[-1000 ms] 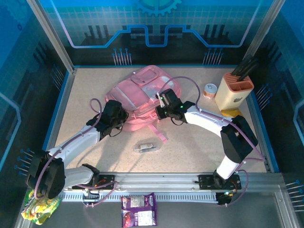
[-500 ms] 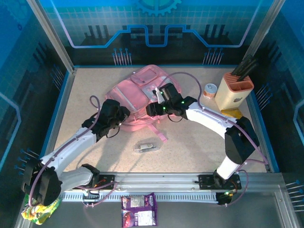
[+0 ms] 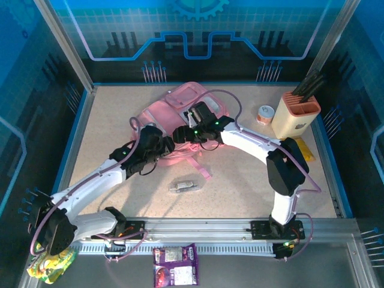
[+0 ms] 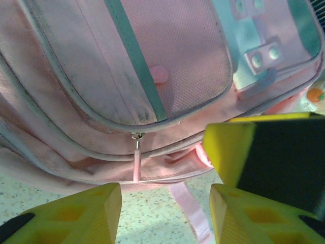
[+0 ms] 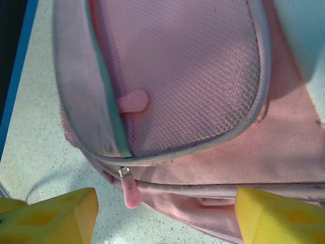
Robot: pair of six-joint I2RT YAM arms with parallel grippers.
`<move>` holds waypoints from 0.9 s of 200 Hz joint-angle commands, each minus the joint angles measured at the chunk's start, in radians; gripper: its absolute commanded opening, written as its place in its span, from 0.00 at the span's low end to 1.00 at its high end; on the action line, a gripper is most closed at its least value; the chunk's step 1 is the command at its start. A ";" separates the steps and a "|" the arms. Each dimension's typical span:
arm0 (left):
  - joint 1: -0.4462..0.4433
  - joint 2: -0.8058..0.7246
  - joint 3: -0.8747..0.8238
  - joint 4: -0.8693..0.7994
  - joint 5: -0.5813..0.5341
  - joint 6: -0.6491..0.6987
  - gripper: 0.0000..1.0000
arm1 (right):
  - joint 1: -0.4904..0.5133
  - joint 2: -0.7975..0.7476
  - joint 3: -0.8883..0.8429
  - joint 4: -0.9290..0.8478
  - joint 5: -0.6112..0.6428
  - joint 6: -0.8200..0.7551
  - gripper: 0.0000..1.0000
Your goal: Pack the student bag
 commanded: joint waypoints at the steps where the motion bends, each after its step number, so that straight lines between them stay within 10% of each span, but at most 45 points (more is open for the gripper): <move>1: -0.024 0.027 0.044 -0.041 -0.057 0.076 0.51 | 0.006 0.032 0.037 -0.001 -0.033 0.059 0.71; 180: -0.083 0.238 0.171 -0.168 -0.177 0.073 0.52 | -0.046 0.157 0.052 0.135 -0.014 0.198 0.38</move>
